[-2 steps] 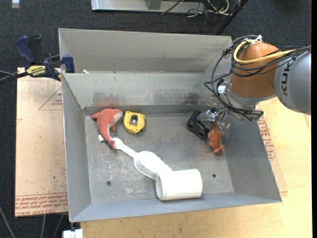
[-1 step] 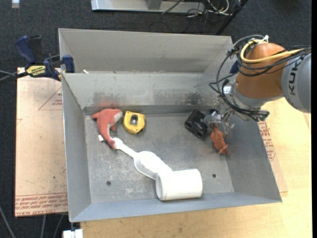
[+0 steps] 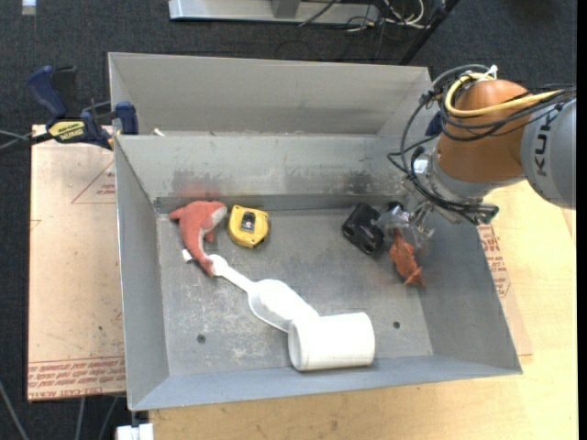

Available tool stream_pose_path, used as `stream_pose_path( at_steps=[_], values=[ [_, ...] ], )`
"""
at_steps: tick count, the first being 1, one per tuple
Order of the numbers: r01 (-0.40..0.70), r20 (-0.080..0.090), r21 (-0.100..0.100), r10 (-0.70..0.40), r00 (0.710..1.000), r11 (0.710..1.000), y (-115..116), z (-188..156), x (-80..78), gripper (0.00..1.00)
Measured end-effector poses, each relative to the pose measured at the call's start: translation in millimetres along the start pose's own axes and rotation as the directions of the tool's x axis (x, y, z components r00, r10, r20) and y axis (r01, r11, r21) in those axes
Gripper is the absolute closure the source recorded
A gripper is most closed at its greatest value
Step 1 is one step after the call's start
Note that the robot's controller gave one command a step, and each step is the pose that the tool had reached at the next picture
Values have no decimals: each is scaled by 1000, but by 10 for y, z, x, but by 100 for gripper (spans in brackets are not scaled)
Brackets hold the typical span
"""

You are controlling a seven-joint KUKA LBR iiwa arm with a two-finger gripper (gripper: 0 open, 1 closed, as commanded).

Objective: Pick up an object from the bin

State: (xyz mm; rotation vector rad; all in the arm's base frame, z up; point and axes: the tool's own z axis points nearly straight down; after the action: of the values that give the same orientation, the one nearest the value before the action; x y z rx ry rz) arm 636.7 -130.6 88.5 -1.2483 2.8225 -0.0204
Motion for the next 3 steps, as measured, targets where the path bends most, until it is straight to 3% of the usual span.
stream_pose_path(
  at_steps=[1, 3],
  values=[
    [211, 4, 4, -211, 977, 977, -295, -1101, -42, 100],
    [247, 5, 3, -247, 969, 969, -233, -1188, -96, 100]
  ],
)
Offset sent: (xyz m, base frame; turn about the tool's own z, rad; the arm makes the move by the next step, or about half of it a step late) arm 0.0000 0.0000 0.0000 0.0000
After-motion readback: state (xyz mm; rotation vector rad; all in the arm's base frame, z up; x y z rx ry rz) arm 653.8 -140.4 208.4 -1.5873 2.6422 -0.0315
